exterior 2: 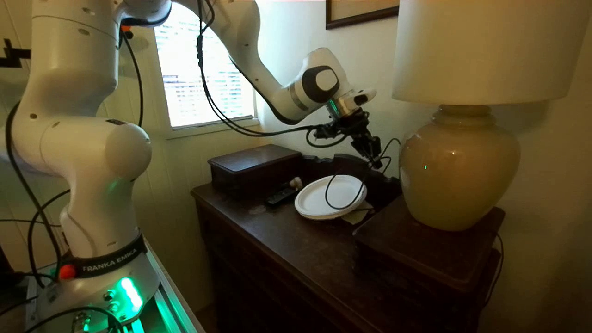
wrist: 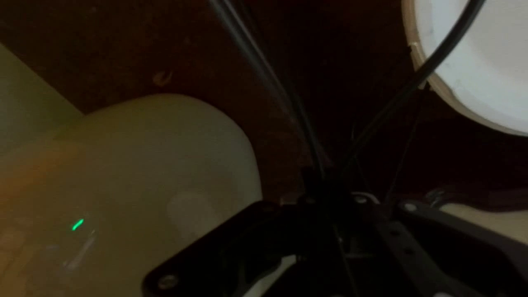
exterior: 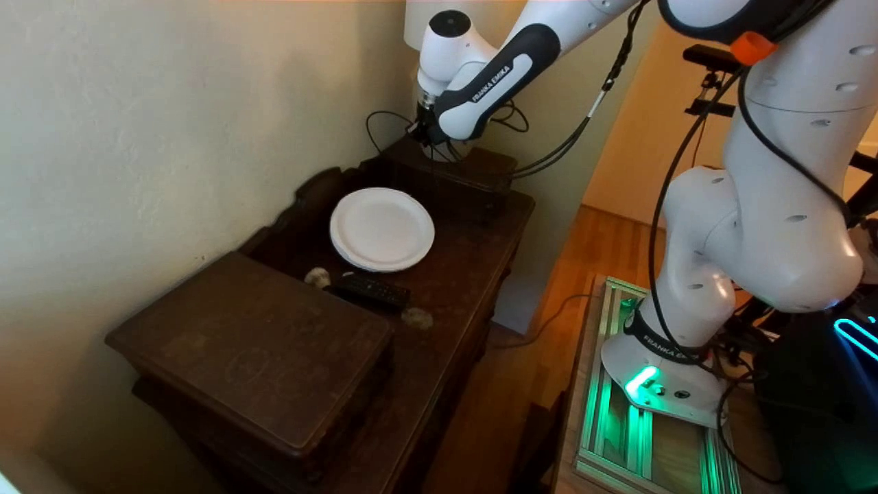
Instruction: Move the black cable forwards.
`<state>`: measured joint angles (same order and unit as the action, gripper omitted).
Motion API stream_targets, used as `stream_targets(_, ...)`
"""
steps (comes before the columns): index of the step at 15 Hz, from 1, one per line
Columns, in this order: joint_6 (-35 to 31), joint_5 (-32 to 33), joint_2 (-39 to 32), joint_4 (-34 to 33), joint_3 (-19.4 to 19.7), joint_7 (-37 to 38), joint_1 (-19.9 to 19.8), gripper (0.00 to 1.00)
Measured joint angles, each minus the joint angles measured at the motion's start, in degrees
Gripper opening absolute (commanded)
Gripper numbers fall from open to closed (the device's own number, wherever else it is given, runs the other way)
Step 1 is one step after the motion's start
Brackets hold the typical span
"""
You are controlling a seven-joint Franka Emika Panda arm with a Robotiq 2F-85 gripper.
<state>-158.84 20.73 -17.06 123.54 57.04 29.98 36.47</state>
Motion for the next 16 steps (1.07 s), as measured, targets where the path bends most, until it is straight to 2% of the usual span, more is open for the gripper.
stream_targets(8,0.7,12.3,4.1,-3.0,14.0,6.0,13.9,0.02)
stream_targets(16,0.2,18.7,4.1,-5.9,27.7,11.8,28.3,0.02)
